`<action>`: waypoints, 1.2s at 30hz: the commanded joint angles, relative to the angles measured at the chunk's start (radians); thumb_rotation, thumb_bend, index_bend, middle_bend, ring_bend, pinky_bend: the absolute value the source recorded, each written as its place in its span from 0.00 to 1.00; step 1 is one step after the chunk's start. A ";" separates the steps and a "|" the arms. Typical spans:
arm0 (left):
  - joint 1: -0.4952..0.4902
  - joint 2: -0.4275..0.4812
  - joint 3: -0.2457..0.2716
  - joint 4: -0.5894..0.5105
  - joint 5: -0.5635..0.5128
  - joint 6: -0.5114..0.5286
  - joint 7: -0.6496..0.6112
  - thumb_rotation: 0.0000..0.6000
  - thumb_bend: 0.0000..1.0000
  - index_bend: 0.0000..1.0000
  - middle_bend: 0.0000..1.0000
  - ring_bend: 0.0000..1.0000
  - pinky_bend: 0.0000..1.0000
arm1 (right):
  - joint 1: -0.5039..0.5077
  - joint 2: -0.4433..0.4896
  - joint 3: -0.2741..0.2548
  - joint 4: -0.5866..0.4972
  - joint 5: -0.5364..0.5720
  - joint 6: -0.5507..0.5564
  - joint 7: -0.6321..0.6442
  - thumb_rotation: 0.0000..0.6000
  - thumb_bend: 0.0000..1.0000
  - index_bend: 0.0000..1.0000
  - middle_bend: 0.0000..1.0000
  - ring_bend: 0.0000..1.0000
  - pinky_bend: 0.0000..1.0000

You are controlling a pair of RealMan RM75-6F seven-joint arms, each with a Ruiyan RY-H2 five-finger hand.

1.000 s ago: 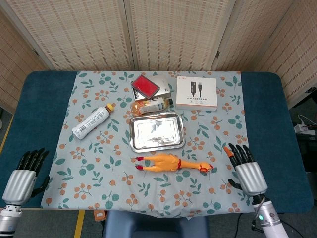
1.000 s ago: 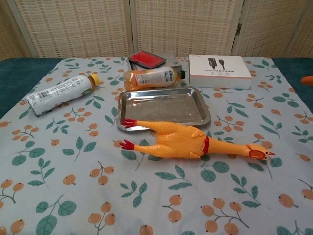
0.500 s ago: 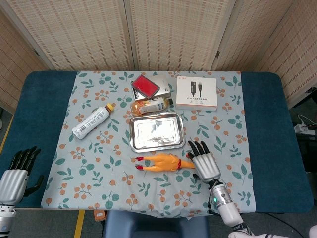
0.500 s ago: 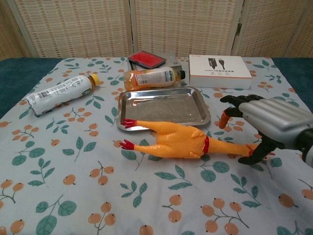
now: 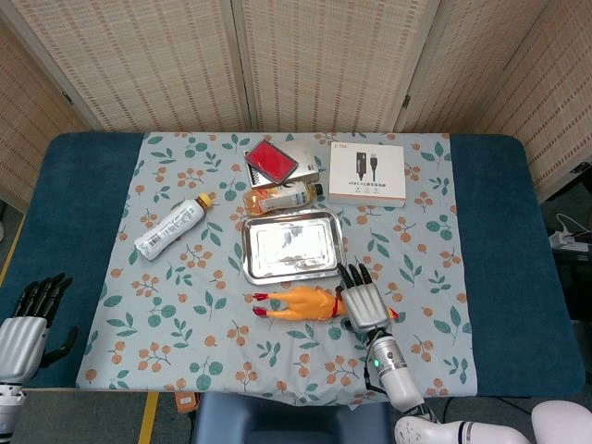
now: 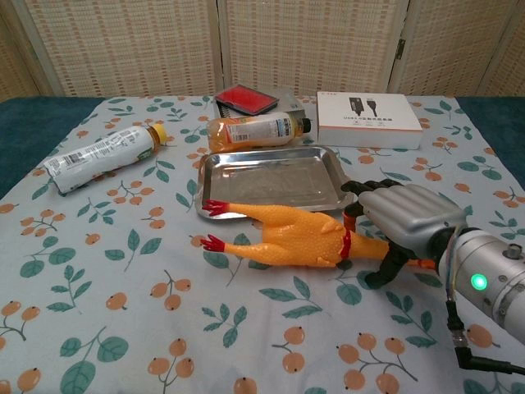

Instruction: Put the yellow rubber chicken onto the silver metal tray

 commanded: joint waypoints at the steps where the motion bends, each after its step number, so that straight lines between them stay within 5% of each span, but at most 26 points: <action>1: 0.000 0.002 0.001 -0.001 0.001 -0.001 -0.002 1.00 0.44 0.00 0.00 0.00 0.01 | 0.004 -0.022 -0.003 0.011 -0.014 0.032 0.009 1.00 0.14 0.71 0.25 0.09 0.12; 8: 0.001 0.002 0.004 0.002 0.005 -0.003 -0.001 1.00 0.44 0.00 0.00 0.00 0.01 | 0.008 -0.016 -0.006 -0.006 -0.028 0.073 0.013 1.00 0.15 0.84 0.41 0.26 0.32; 15: 0.001 0.000 0.006 -0.005 0.006 -0.007 0.012 1.00 0.44 0.00 0.00 0.00 0.01 | 0.011 0.006 -0.003 -0.051 -0.094 0.103 0.093 1.00 0.15 0.86 0.53 0.55 0.77; 21: -0.008 0.003 0.008 -0.003 0.012 -0.023 -0.009 1.00 0.44 0.00 0.00 0.00 0.01 | 0.015 0.025 -0.010 -0.084 -0.164 0.112 0.180 1.00 0.16 0.94 0.65 0.73 0.97; 27: -0.022 0.022 0.027 -0.034 0.022 -0.067 -0.052 1.00 0.44 0.00 0.00 0.00 0.02 | 0.030 0.003 0.016 -0.063 -0.209 0.096 0.354 1.00 0.17 0.95 0.75 0.87 1.00; 36: -0.110 0.023 0.030 -0.069 0.131 -0.112 -0.200 1.00 0.33 0.00 0.00 0.00 0.09 | 0.095 -0.070 0.079 -0.031 -0.153 0.024 0.417 1.00 0.17 0.95 0.77 0.88 1.00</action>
